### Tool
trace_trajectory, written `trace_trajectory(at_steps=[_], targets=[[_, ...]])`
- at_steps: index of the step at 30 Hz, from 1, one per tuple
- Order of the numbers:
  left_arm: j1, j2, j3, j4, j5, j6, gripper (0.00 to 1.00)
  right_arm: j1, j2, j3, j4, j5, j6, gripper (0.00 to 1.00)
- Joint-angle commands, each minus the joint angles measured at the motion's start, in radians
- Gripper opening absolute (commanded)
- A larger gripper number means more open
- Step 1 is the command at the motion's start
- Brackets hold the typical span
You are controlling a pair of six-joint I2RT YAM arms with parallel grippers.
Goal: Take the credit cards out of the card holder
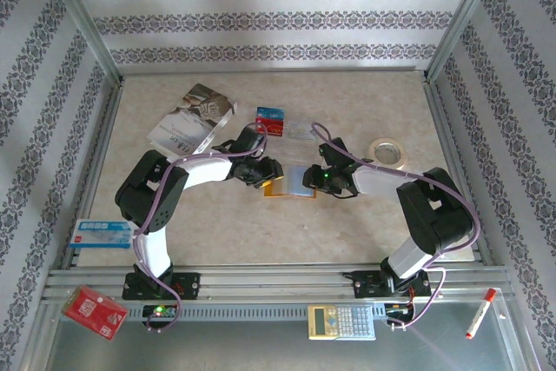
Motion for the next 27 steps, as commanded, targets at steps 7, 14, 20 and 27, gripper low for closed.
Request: trace_trajectory(at_steps=[7,14,20,27], targets=[[-0.03,-0.01,0.015,0.103,0.164,0.001,0.36,0.009,0.055,-0.023,0.069,-0.099,0.03,0.37],[0.005,-0.114,-0.004,-0.011,0.058,0.06,0.38,-0.006,-0.01,-0.015,0.045,-0.117,0.006,0.37],[0.064,-0.232,-0.007,-0.057,-0.001,0.098,0.49,-0.071,-0.247,-0.012,-0.009,-0.015,-0.044,0.45],[0.181,-0.447,0.006,-0.164,-0.231,0.243,0.73,-0.105,-0.527,0.061,-0.09,0.34,-0.306,0.66]])
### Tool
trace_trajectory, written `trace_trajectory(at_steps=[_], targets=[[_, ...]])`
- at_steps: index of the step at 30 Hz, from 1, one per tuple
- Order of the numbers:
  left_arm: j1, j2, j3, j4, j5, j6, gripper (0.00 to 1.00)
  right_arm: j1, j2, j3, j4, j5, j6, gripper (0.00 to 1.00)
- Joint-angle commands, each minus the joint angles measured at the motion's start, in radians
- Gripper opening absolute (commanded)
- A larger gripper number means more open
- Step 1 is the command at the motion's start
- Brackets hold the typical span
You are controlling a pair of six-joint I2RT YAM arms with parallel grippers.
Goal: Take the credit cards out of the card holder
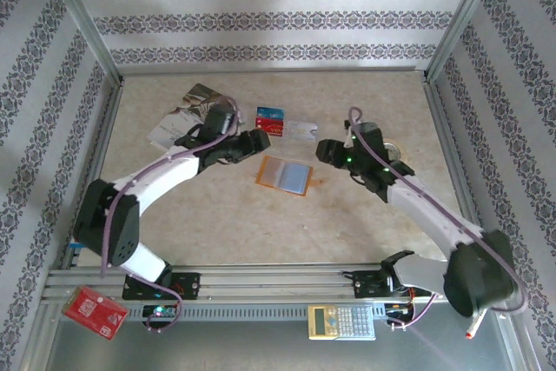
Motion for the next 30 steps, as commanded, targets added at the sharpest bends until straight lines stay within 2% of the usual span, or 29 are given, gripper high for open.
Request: trace_trajectory(at_steps=[1,5,10,13,15,19,23,26,30], targets=[[0.063,-0.122,0.004,-0.098,-0.2,0.134,0.77,-0.017,-0.089,0.047,-0.038,0.246,-0.196,0.69],[0.107,-0.259,-0.032,-0.086,-0.452,0.265,0.99,-0.04,-0.155,0.078,0.012,0.414,-0.34,0.83],[0.121,-0.403,-0.196,0.153,-0.776,0.446,1.0,-0.089,-0.209,-0.013,0.197,0.534,-0.46,0.98],[0.139,-0.459,-0.344,0.363,-0.904,0.528,1.0,-0.149,-0.227,-0.109,0.292,0.569,-0.455,0.98],[0.149,-0.48,-0.447,0.505,-0.971,0.576,1.0,-0.199,-0.232,-0.169,0.306,0.582,-0.394,0.98],[0.16,-0.471,-0.607,0.735,-1.072,0.661,1.0,-0.298,-0.238,-0.3,0.321,0.575,-0.283,0.98],[0.175,-0.437,-0.673,0.787,-1.107,0.69,1.0,-0.317,-0.219,-0.426,0.429,0.598,-0.288,0.98],[0.193,-0.402,-0.698,0.806,-1.072,0.735,1.0,-0.321,-0.165,-0.476,0.5,0.597,-0.312,0.98],[0.246,-0.333,-0.771,0.938,-1.002,0.752,1.0,-0.321,-0.068,-0.516,0.675,0.554,-0.351,0.98]])
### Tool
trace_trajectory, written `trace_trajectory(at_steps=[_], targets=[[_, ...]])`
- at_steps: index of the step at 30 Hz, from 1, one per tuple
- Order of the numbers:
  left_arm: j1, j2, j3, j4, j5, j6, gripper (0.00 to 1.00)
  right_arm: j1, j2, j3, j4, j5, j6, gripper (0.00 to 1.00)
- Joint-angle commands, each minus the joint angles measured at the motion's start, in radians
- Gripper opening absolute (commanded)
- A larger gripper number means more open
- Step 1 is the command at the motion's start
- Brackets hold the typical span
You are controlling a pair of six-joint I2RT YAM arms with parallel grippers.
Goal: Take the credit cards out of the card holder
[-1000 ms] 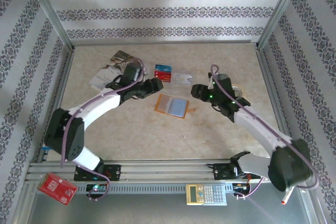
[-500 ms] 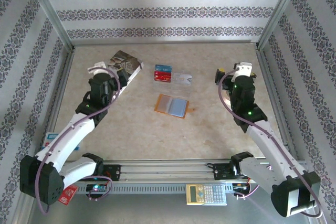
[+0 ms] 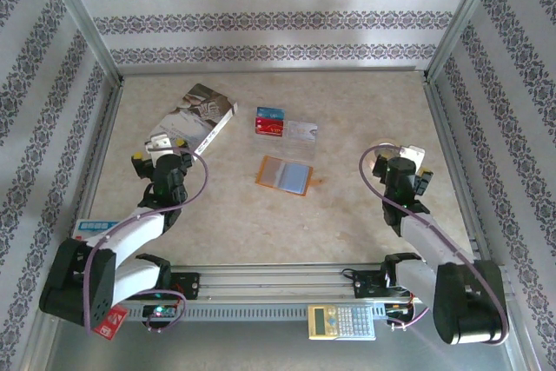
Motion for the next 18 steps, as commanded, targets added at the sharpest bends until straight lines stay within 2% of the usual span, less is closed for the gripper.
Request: trace_trajectory(at_steps=[1,10,13,18], targets=[[0.049,0.058,-0.052,0.178,0.063,0.056,1.0,-0.007,0.062,-0.036,0.245,-0.029,-0.037,0.98],[0.109,0.257,-0.092,0.472,0.425,0.155,1.0,-0.007,0.196,-0.032,0.474,-0.247,-0.117,0.98],[0.132,0.306,-0.085,0.488,0.5,0.146,1.0,-0.006,0.23,-0.015,0.499,-0.322,-0.15,0.98],[0.186,0.42,-0.1,0.62,0.55,0.099,1.0,-0.01,0.295,-0.017,0.582,-0.313,-0.175,0.98]])
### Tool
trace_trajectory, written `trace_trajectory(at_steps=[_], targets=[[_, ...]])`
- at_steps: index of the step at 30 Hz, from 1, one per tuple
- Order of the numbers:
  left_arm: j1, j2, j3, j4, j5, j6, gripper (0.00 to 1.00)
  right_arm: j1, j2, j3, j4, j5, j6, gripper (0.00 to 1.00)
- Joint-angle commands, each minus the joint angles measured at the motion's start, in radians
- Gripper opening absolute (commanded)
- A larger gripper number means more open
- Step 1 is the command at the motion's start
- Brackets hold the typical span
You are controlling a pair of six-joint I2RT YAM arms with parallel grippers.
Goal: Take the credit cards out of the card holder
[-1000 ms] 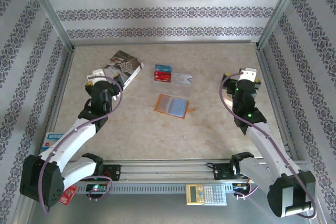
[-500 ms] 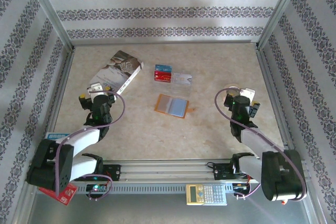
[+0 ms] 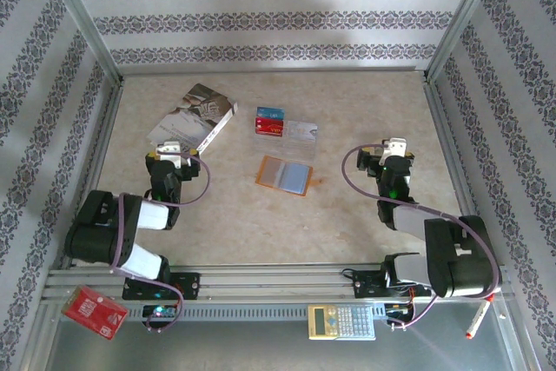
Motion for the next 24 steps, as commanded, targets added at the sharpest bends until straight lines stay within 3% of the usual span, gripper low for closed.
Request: trace_trajectory(at_steps=[1,4,9,13,19,24], targets=[[0.036,0.063,-0.018,0.173,0.076,-0.03,0.99,-0.011,0.061,0.006,0.155,-0.027,-0.033,0.98],[0.053,0.089,-0.016,0.193,0.083,-0.048,1.0,-0.014,0.134,0.026,0.189,-0.035,-0.033,0.98],[0.056,0.073,0.034,0.074,0.065,-0.053,1.0,-0.019,0.229,0.066,0.222,-0.032,-0.027,0.98],[0.056,0.068,0.111,-0.078,0.051,-0.055,1.0,-0.027,0.218,0.069,0.163,-0.018,-0.01,0.98],[0.054,0.07,0.099,-0.053,0.057,-0.051,1.0,-0.025,0.22,0.07,0.165,-0.016,-0.012,0.98],[0.054,0.071,0.078,-0.011,0.125,-0.027,1.0,-0.025,0.22,0.069,0.165,-0.018,-0.012,0.98]])
